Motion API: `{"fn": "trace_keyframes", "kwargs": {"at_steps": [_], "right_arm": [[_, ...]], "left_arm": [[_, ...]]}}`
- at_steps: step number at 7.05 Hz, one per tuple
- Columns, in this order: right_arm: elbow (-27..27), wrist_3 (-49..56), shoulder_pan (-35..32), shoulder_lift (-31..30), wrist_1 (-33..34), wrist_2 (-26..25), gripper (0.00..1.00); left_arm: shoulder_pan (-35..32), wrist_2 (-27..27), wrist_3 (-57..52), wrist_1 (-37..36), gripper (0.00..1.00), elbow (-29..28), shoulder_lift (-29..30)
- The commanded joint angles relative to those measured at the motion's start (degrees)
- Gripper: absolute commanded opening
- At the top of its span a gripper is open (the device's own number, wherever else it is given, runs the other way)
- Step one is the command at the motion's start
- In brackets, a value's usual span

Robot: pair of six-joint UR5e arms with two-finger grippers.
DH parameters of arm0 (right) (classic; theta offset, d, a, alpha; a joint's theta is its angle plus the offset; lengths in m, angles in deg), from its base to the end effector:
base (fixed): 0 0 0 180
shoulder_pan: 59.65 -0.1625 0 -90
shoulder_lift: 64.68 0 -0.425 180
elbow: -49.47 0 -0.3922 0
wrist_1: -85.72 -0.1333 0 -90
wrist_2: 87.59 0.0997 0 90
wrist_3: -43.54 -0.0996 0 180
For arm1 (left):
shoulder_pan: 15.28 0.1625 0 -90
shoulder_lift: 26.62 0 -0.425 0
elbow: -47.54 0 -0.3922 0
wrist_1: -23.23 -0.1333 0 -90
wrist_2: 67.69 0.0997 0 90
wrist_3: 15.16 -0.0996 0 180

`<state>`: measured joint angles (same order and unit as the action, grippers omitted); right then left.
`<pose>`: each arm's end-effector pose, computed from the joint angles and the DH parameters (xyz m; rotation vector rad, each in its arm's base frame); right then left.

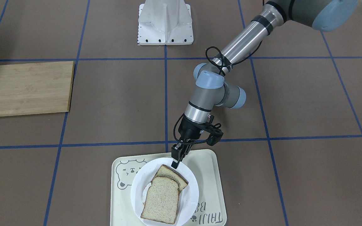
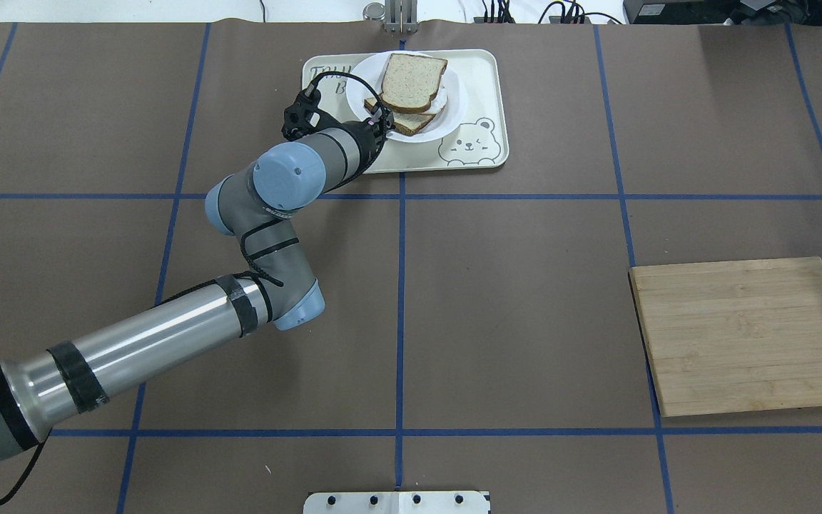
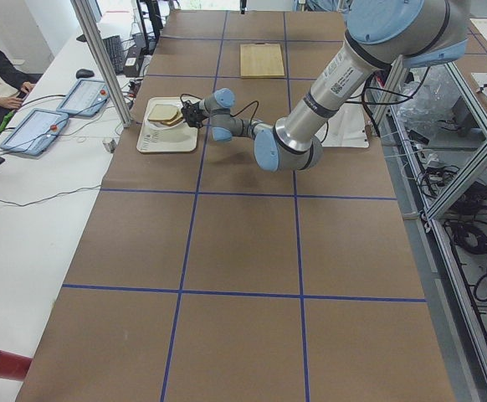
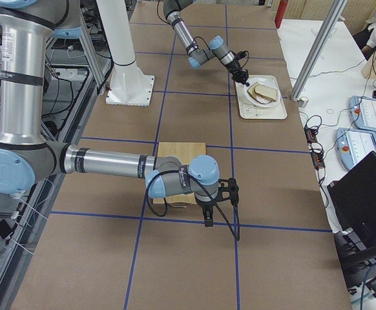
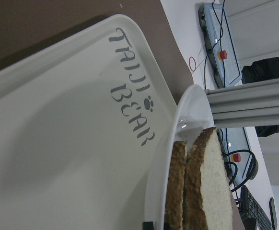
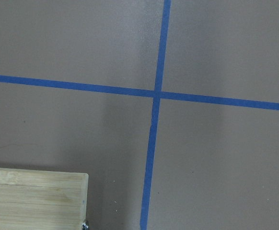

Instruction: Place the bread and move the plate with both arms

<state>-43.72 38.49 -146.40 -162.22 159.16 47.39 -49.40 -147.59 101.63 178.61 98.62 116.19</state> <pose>0.0374 -0.4505 0.6613 0.1449 -0.7944 -0.0540 0.6060 -0.5927 0.2455 0.2477 1.4406 -1.0002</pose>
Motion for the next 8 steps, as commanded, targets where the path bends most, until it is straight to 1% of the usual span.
{"fn": "trace_keyframes", "kwargs": {"at_steps": [1,2,3,4,5,6,7,8], "right_arm": [[0.0,0.0,0.0,0.1,0.0,0.0,1.00],[0.0,0.0,0.0,0.0,0.0,0.0,1.00],[0.1,0.0,0.0,0.0,0.0,0.0,1.00],[0.0,-0.3,0.0,-0.1,0.0,-0.1,1.00],[0.1,-0.6,0.0,-0.1,0.0,-0.2,1.00],[0.0,-0.6,0.0,-0.1,0.0,-1.6,1.00],[0.1,-0.6,0.0,-0.1,0.0,-1.7,1.00],[0.1,-0.3,0.0,-0.4,0.0,-1.7,1.00]], "left_arm": [[-0.1,-0.8,-4.9,-1.3,0.98,8.5,-4.5],[-1.3,-5.9,-8.9,-8.1,0.98,17.3,-8.8],[-2.9,-12.6,-13.0,-14.9,0.98,26.1,-13.0],[-5.9,-19.4,-19.5,-21.3,0.98,34.0,-18.2],[-8.7,-24.4,-32.1,-29.9,0.98,42.4,-23.7],[-10.8,-26.6,-48.2,-38.0,0.98,50.7,-31.3],[-15.0,-27.8,-63.2,-43.4,0.98,55.1,-36.8],[-21.4,-32.9,-76.8,-46.0,0.98,55.4,-41.1]]}}
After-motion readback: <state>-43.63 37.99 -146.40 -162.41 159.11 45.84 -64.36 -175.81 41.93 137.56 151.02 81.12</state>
